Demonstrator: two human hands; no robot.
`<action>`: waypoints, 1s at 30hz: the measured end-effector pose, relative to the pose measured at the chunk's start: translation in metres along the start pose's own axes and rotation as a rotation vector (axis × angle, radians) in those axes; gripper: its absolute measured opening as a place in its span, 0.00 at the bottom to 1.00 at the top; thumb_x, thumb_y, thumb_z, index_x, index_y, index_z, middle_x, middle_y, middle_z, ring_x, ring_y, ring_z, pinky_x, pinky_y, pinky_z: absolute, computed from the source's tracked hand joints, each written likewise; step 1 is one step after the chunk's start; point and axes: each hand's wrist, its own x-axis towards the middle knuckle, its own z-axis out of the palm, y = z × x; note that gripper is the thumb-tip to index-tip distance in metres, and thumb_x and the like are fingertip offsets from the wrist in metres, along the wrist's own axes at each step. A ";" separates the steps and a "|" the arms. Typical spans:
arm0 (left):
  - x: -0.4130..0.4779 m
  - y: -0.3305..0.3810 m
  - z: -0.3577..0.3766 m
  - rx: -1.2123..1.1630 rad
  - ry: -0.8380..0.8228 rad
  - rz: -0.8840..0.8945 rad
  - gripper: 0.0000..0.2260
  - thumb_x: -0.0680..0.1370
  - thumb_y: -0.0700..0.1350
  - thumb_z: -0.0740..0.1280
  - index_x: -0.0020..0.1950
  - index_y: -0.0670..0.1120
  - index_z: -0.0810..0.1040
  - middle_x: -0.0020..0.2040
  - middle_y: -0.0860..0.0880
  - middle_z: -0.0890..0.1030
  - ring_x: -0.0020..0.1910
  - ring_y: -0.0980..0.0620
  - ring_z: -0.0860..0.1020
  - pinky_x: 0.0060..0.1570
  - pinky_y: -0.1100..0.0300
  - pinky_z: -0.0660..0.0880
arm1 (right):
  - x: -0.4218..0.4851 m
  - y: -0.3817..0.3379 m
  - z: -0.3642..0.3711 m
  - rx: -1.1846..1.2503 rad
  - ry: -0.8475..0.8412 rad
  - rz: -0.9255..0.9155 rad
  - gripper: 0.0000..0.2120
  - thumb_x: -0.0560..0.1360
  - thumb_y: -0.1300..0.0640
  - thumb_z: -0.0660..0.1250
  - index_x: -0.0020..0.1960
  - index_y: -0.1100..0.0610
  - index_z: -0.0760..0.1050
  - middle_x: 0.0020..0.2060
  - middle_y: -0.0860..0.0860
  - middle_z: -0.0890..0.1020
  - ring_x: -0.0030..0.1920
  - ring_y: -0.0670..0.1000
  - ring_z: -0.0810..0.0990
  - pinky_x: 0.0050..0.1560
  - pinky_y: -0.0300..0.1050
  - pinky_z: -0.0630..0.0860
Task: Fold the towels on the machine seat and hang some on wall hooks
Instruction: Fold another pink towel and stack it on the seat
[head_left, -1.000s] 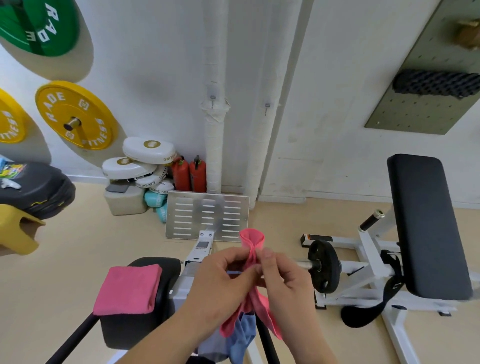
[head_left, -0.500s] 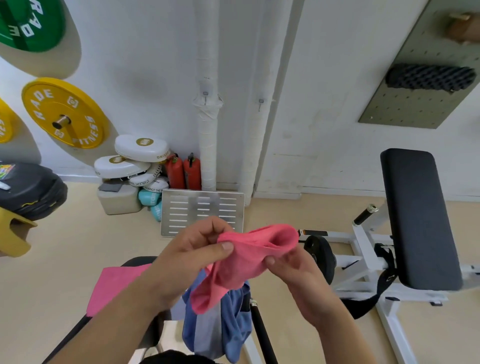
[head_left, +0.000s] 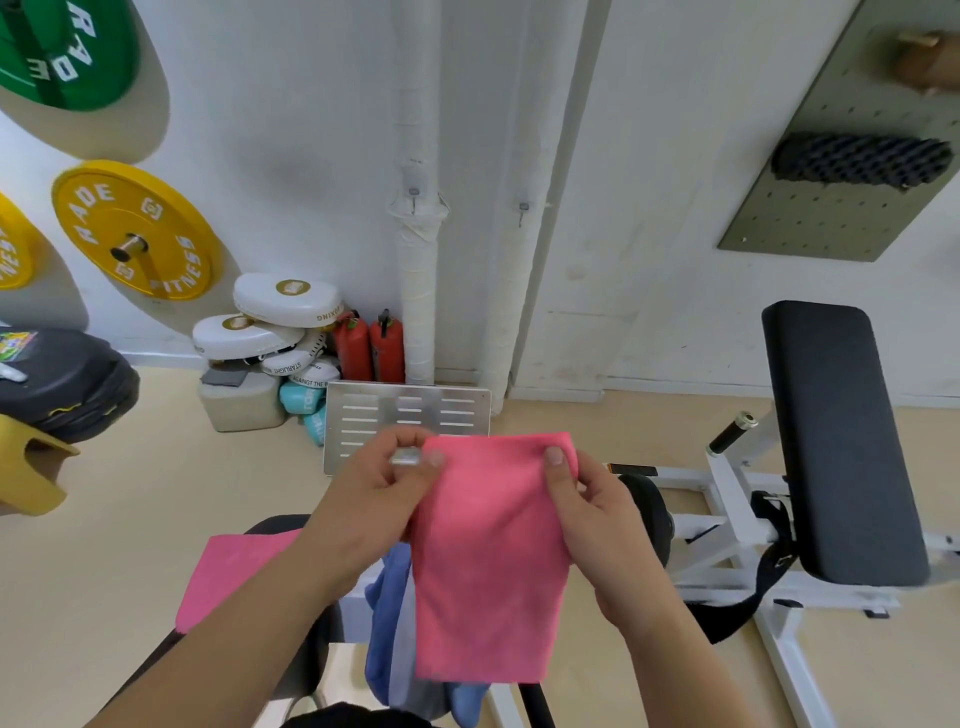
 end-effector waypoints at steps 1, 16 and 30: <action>-0.001 -0.005 -0.001 -0.054 -0.096 -0.055 0.13 0.81 0.44 0.70 0.61 0.60 0.78 0.44 0.44 0.87 0.40 0.46 0.83 0.45 0.41 0.84 | 0.001 0.001 0.001 0.036 0.020 0.045 0.18 0.82 0.42 0.63 0.54 0.56 0.82 0.43 0.56 0.84 0.42 0.48 0.82 0.46 0.48 0.79; 0.005 -0.031 0.009 0.169 0.084 0.004 0.32 0.80 0.38 0.67 0.76 0.65 0.64 0.54 0.60 0.83 0.45 0.58 0.82 0.51 0.62 0.76 | -0.015 0.059 -0.013 0.110 -0.171 0.276 0.42 0.66 0.63 0.77 0.76 0.48 0.66 0.50 0.59 0.87 0.50 0.52 0.86 0.49 0.42 0.81; 0.005 -0.038 0.007 0.231 0.079 0.084 0.21 0.68 0.46 0.83 0.57 0.58 0.82 0.65 0.64 0.74 0.59 0.63 0.79 0.59 0.63 0.79 | -0.002 0.045 -0.014 -0.168 0.063 -0.083 0.27 0.73 0.71 0.70 0.55 0.37 0.80 0.51 0.55 0.83 0.47 0.57 0.82 0.48 0.43 0.81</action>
